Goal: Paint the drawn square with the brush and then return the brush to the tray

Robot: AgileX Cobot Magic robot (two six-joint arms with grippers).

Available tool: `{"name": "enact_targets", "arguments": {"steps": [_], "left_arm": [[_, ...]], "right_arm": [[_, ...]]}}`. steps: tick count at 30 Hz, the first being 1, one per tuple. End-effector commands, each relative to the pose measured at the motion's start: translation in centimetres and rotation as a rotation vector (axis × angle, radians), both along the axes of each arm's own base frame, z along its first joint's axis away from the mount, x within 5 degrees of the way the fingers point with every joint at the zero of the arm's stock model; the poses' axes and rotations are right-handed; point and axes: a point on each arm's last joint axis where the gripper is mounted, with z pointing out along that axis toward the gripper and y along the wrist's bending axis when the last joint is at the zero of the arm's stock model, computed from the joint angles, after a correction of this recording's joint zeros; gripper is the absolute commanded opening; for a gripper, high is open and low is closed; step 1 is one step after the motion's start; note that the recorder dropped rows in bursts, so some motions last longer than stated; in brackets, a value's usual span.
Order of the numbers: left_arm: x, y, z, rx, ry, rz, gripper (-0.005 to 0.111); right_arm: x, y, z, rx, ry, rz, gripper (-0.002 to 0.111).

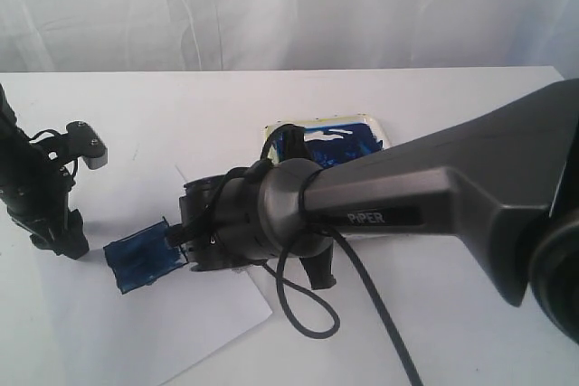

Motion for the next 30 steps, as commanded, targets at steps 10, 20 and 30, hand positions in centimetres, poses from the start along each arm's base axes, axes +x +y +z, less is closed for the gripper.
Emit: {"name": "enact_targets", "arguments": {"steps": [10, 20, 30], "left_arm": [[-0.6, 0.1, -1.5, 0.006, 0.073, 0.003, 0.064], [-0.6, 0.1, -1.5, 0.006, 0.073, 0.003, 0.064], [-0.6, 0.1, -1.5, 0.006, 0.073, 0.003, 0.064]], "right_arm": [[-0.5, -0.4, 1.1, -0.046, 0.114, 0.047, 0.000], [-1.4, -0.7, 0.9, -0.026, 0.207, 0.089, 0.000], [-1.1, -0.7, -0.6, 0.013, 0.134, 0.019, 0.000]]}}
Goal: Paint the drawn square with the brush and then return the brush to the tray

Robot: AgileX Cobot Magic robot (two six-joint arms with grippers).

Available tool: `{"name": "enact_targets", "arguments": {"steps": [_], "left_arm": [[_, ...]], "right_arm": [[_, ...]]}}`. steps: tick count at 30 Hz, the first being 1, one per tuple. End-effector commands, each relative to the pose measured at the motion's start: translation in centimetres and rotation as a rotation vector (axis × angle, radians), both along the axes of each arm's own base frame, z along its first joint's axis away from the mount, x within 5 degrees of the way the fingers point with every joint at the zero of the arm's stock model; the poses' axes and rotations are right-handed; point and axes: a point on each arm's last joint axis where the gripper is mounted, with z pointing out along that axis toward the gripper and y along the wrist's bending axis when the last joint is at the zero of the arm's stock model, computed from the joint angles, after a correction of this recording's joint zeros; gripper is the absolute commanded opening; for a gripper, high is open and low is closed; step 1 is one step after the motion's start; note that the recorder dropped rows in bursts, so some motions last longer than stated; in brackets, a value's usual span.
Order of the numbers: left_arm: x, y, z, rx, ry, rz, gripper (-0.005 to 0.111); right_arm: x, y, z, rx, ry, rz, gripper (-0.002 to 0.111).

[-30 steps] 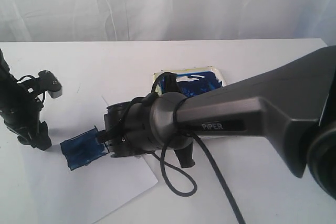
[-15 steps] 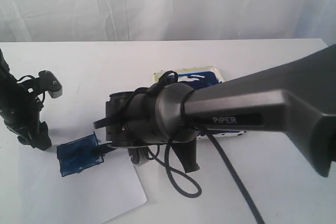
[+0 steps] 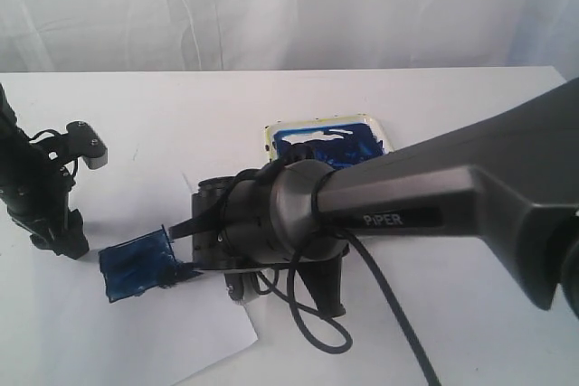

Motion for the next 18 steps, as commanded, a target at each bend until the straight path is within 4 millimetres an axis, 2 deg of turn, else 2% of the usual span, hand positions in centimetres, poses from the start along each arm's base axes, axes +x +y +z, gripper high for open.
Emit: {"name": "enact_targets", "arguments": {"steps": [1, 15, 18], "left_arm": [[-0.6, 0.1, -1.5, 0.006, 0.073, 0.003, 0.064], [-0.6, 0.1, -1.5, 0.006, 0.073, 0.003, 0.064], [-0.6, 0.1, -1.5, 0.006, 0.073, 0.003, 0.064]], "right_arm": [[0.3, -0.2, 0.2, 0.015, -0.044, -0.021, 0.000], [0.9, -0.4, 1.2, 0.015, -0.143, -0.039, 0.000], [0.8, -0.8, 1.6, -0.070, -0.122, -0.013, 0.000]]}}
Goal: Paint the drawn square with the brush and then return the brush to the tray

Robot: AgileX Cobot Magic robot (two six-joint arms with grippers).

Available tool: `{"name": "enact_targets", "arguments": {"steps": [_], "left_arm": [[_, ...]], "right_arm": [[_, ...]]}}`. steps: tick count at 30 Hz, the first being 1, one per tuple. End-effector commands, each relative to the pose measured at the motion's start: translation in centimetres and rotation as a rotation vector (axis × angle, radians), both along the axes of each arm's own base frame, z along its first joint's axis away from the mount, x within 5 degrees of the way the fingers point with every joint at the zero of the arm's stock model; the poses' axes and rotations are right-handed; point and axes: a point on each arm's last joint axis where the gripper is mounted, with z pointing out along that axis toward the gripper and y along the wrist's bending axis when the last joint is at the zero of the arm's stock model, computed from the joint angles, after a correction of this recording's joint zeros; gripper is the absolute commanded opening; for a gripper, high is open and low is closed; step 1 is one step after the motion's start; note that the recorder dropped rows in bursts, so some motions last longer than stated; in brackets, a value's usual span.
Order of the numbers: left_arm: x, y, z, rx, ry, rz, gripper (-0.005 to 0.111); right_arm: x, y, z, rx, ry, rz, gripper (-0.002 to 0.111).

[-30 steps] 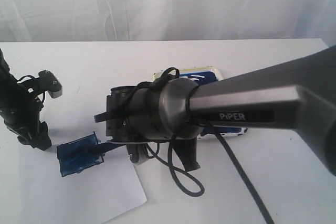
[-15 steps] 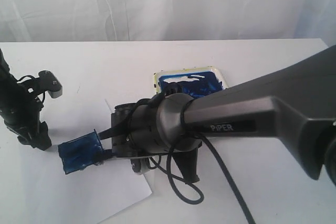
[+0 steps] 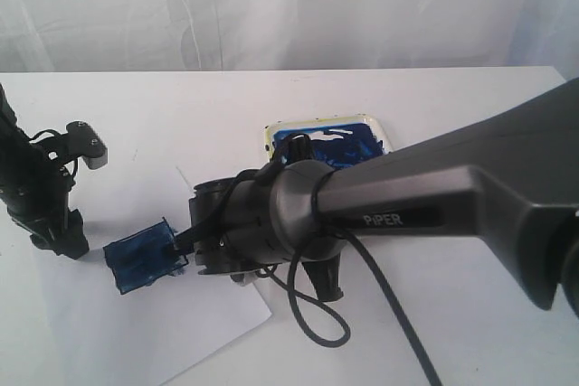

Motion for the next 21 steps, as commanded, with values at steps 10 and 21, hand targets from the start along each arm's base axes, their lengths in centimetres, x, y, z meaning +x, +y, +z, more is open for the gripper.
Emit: {"name": "enact_targets", "arguments": {"steps": [10, 21], "left_arm": [[-0.6, 0.1, -1.5, 0.006, 0.073, 0.003, 0.064], [-0.6, 0.1, -1.5, 0.006, 0.073, 0.003, 0.064]], "right_arm": [[0.4, -0.4, -0.1, -0.089, -0.011, 0.031, 0.000], [0.9, 0.0, 0.2, -0.047, -0.098, 0.047, 0.000]]}}
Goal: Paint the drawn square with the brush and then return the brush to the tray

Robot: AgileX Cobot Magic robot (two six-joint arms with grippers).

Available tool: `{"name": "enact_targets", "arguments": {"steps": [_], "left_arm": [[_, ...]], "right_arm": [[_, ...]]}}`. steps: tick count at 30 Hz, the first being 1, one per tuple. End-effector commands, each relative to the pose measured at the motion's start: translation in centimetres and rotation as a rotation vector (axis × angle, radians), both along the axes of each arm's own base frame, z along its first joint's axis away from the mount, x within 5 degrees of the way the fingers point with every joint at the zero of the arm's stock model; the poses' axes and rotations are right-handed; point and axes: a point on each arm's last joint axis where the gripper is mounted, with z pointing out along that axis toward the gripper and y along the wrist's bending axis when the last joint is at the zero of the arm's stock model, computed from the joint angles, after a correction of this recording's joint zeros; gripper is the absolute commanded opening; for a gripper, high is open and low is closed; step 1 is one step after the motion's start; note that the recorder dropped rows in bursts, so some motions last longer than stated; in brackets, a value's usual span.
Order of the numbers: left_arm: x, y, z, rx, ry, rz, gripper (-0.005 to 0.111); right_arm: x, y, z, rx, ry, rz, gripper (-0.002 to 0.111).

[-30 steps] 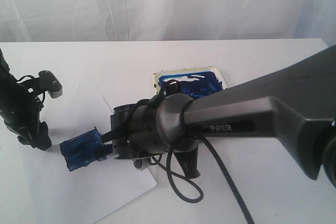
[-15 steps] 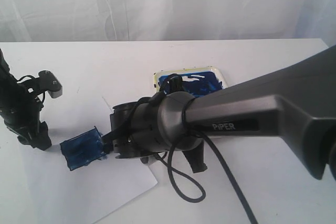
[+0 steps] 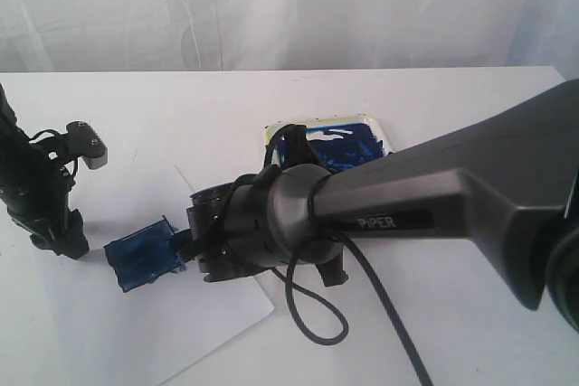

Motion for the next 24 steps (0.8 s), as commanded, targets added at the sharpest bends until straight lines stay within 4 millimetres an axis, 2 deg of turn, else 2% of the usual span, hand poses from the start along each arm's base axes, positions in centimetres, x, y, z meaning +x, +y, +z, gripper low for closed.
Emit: {"name": "enact_targets", "arguments": {"steps": [1, 7, 13, 19, 24], "left_arm": [[-0.60, 0.12, -1.47, 0.006, 0.074, 0.003, 0.064], [-0.60, 0.12, -1.47, 0.006, 0.074, 0.003, 0.064], [-0.60, 0.12, -1.47, 0.006, 0.074, 0.003, 0.064], [-0.60, 0.12, -1.47, 0.006, 0.074, 0.003, 0.064], [-0.60, 0.12, -1.47, 0.006, 0.074, 0.003, 0.064]], "right_arm": [[0.21, -0.01, 0.06, 0.011, -0.008, 0.013, 0.000], [-0.07, -0.48, 0.07, -0.081, 0.048, 0.014, 0.000], [-0.25, -0.11, -0.41, -0.036, 0.095, 0.038, 0.000], [0.51, 0.35, 0.21, 0.113, -0.084, -0.012, 0.000], [0.54, -0.01, 0.51, 0.104, -0.128, -0.056, 0.000]]}}
